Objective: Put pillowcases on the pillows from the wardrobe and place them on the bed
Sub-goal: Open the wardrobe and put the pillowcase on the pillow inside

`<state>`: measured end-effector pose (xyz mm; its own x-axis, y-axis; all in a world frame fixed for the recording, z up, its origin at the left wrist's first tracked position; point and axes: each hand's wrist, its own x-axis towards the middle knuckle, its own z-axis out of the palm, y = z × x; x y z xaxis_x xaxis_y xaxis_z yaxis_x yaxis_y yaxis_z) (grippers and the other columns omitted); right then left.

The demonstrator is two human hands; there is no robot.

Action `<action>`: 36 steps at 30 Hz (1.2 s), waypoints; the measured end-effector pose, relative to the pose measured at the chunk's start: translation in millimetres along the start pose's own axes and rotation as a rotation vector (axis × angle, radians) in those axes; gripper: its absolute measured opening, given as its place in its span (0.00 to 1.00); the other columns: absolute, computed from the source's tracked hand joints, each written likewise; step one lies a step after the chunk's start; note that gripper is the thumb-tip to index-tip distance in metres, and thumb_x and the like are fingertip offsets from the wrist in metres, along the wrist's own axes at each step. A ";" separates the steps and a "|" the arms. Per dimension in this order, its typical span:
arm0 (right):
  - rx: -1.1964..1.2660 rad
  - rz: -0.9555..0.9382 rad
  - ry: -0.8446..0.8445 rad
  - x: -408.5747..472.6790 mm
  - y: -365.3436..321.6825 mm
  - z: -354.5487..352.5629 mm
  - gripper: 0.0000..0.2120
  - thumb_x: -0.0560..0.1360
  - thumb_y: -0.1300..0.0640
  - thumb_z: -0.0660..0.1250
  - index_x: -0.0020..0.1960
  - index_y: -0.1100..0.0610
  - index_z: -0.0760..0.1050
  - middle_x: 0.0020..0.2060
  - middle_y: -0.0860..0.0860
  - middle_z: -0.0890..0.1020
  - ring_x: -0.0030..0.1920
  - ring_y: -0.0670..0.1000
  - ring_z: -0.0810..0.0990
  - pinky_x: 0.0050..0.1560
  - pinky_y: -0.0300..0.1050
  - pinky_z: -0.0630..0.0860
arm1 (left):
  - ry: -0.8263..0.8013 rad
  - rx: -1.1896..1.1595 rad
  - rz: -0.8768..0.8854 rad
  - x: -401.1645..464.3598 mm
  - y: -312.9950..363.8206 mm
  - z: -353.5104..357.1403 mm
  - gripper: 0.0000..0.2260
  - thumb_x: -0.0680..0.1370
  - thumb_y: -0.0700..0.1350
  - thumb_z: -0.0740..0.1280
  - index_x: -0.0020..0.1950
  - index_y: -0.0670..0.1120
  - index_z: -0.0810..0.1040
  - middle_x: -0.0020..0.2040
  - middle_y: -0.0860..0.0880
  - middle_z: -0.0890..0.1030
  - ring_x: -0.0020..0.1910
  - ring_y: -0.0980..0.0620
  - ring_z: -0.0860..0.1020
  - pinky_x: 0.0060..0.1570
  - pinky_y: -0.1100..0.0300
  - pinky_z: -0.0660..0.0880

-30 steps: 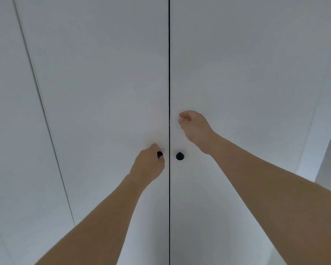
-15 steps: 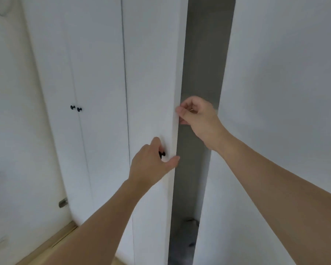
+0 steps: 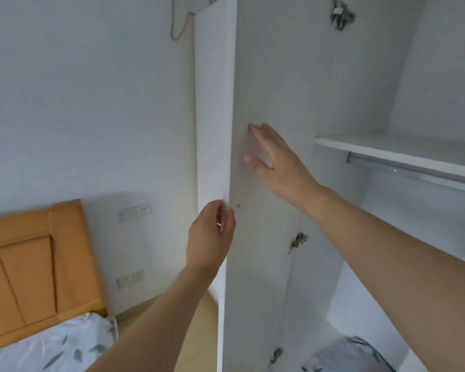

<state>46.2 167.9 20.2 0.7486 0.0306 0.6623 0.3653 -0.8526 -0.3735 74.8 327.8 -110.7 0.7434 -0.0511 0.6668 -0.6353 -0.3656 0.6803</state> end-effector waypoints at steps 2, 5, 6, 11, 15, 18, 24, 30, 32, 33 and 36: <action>-0.178 -0.036 -0.053 19.8 8.6 27.7 0.28 0.81 0.46 0.55 0.77 0.44 0.48 0.78 0.49 0.47 0.77 0.48 0.50 0.74 0.49 0.54 | 0.015 -0.013 -0.062 26.4 -21.4 -8.7 0.06 0.80 0.48 0.63 0.44 0.49 0.74 0.36 0.52 0.79 0.37 0.52 0.78 0.37 0.48 0.78; -0.353 -0.053 -0.067 45.6 21.2 67.0 0.29 0.82 0.49 0.53 0.78 0.47 0.43 0.78 0.52 0.42 0.77 0.53 0.46 0.76 0.57 0.48 | -0.004 0.038 -0.091 64.2 -52.2 -14.4 0.06 0.80 0.45 0.63 0.43 0.47 0.75 0.35 0.50 0.80 0.36 0.49 0.78 0.39 0.49 0.77; -0.384 -0.050 -0.057 51.5 25.2 78.1 0.30 0.82 0.49 0.53 0.78 0.48 0.41 0.78 0.52 0.41 0.77 0.54 0.45 0.75 0.57 0.47 | -0.003 0.050 -0.090 72.3 -60.0 -14.1 0.07 0.80 0.45 0.63 0.42 0.47 0.74 0.33 0.49 0.80 0.34 0.48 0.77 0.37 0.50 0.77; -0.483 -0.066 -0.019 56.5 37.1 95.0 0.30 0.81 0.49 0.53 0.78 0.50 0.41 0.78 0.53 0.42 0.77 0.57 0.46 0.74 0.55 0.46 | -0.017 0.022 -0.061 82.0 -72.3 -12.8 0.10 0.80 0.45 0.63 0.38 0.46 0.71 0.31 0.45 0.76 0.31 0.45 0.72 0.32 0.53 0.72; -0.552 -0.048 -0.058 36.6 38.9 52.7 0.29 0.82 0.49 0.52 0.78 0.54 0.45 0.78 0.52 0.46 0.77 0.55 0.48 0.75 0.54 0.45 | 0.076 0.016 -0.068 66.4 -50.7 -10.6 0.09 0.81 0.45 0.63 0.59 0.45 0.77 0.51 0.49 0.83 0.52 0.51 0.80 0.54 0.55 0.76; -0.665 -0.019 -0.046 9.1 46.5 -1.5 0.28 0.82 0.49 0.51 0.78 0.56 0.47 0.78 0.52 0.47 0.77 0.54 0.47 0.76 0.53 0.43 | 0.091 0.043 0.129 50.5 -11.2 4.8 0.24 0.83 0.48 0.61 0.77 0.45 0.59 0.75 0.47 0.67 0.70 0.62 0.63 0.64 0.75 0.56; -1.017 0.154 0.026 -60.8 70.4 -126.6 0.28 0.81 0.51 0.52 0.77 0.61 0.50 0.77 0.56 0.51 0.77 0.56 0.49 0.76 0.56 0.45 | -0.107 -0.063 0.395 18.1 81.8 80.8 0.24 0.83 0.46 0.59 0.77 0.41 0.59 0.78 0.45 0.61 0.76 0.51 0.60 0.68 0.70 0.56; -1.372 0.330 0.010 -112.9 97.2 -222.8 0.29 0.81 0.51 0.52 0.77 0.63 0.49 0.77 0.57 0.49 0.77 0.57 0.47 0.76 0.56 0.42 | -0.462 -0.156 0.484 -21.6 144.3 178.8 0.24 0.83 0.51 0.56 0.77 0.44 0.60 0.78 0.47 0.61 0.77 0.50 0.59 0.71 0.60 0.56; -1.458 0.368 0.018 -124.6 105.9 -238.5 0.29 0.81 0.51 0.52 0.77 0.63 0.49 0.77 0.57 0.50 0.77 0.57 0.47 0.76 0.57 0.42 | -0.581 -0.210 0.504 -31.0 155.3 212.9 0.24 0.83 0.51 0.55 0.78 0.44 0.60 0.78 0.48 0.61 0.77 0.52 0.58 0.72 0.62 0.54; -1.502 0.375 0.010 -129.1 110.5 -241.5 0.29 0.81 0.51 0.52 0.77 0.63 0.50 0.77 0.58 0.51 0.77 0.57 0.48 0.76 0.57 0.42 | -0.631 -0.234 0.515 -34.8 159.2 229.0 0.24 0.84 0.52 0.55 0.78 0.45 0.59 0.78 0.49 0.60 0.77 0.53 0.57 0.72 0.63 0.53; -1.619 0.397 -0.056 -135.9 125.1 -241.3 0.28 0.80 0.51 0.51 0.76 0.63 0.53 0.77 0.58 0.54 0.77 0.58 0.50 0.76 0.58 0.43 | -0.788 -0.325 0.485 -44.0 166.5 270.8 0.24 0.84 0.53 0.53 0.79 0.46 0.57 0.78 0.51 0.59 0.77 0.56 0.56 0.70 0.69 0.48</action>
<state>-143.3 -68.8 40.2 0.6791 -0.3183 0.6615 -0.7248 -0.4332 0.5357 -7.1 17.5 -109.1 0.2377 -0.7771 0.5828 -0.8476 0.1271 0.5152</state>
